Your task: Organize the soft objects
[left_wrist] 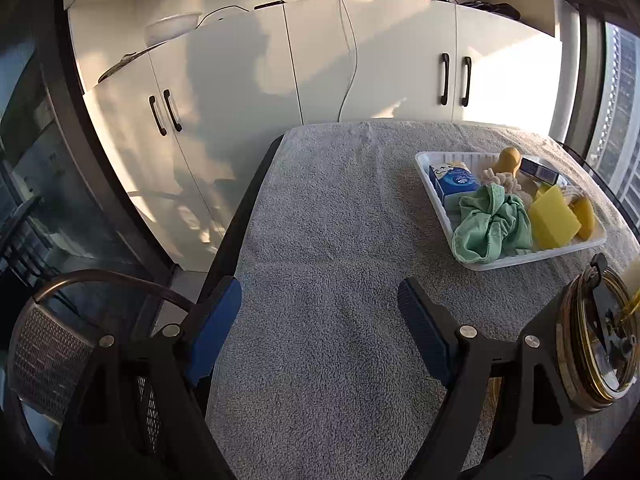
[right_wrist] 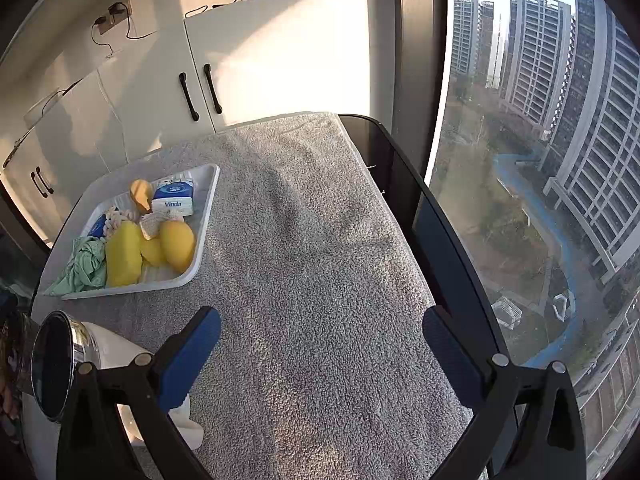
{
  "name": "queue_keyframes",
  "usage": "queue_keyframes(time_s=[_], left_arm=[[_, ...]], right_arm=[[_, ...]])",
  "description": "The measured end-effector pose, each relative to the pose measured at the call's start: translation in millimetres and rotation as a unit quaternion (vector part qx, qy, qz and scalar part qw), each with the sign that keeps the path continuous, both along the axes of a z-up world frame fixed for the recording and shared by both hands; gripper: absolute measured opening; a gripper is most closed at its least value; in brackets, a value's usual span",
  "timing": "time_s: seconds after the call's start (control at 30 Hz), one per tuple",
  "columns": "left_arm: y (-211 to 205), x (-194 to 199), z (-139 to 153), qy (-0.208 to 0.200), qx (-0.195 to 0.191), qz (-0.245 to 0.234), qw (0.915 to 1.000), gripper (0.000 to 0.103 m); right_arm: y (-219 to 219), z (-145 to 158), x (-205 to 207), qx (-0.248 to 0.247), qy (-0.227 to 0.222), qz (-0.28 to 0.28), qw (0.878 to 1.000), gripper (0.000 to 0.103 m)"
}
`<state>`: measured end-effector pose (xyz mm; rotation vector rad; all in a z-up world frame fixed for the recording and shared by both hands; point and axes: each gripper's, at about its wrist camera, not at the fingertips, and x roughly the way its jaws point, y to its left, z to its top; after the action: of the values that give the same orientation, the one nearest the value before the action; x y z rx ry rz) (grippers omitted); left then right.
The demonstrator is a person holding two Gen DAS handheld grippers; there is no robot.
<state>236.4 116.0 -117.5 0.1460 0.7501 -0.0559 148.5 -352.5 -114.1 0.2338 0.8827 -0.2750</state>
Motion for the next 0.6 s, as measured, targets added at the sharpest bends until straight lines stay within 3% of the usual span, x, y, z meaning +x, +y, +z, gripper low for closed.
queue_keyframes(time_s=[0.2, 0.5, 0.6], left_arm=[[28.8, -49.9, -9.8, 0.012, -0.053, 0.038, 0.9978, 0.08], [29.6, -125.0, -22.4, -0.001, -0.037, 0.049, 0.9981, 0.08], [20.1, -144.9, -19.9, -0.008, -0.039, 0.041, 0.9984, 0.08]], right_arm=[[9.0, -16.8, -50.4, 0.011, 0.012, -0.007, 1.0, 0.103], [41.4, -29.6, -119.3, 0.023, 0.012, 0.003, 1.0, 0.103], [61.4, -28.8, -137.1, 0.0, 0.01, 0.013, 1.0, 0.103]])
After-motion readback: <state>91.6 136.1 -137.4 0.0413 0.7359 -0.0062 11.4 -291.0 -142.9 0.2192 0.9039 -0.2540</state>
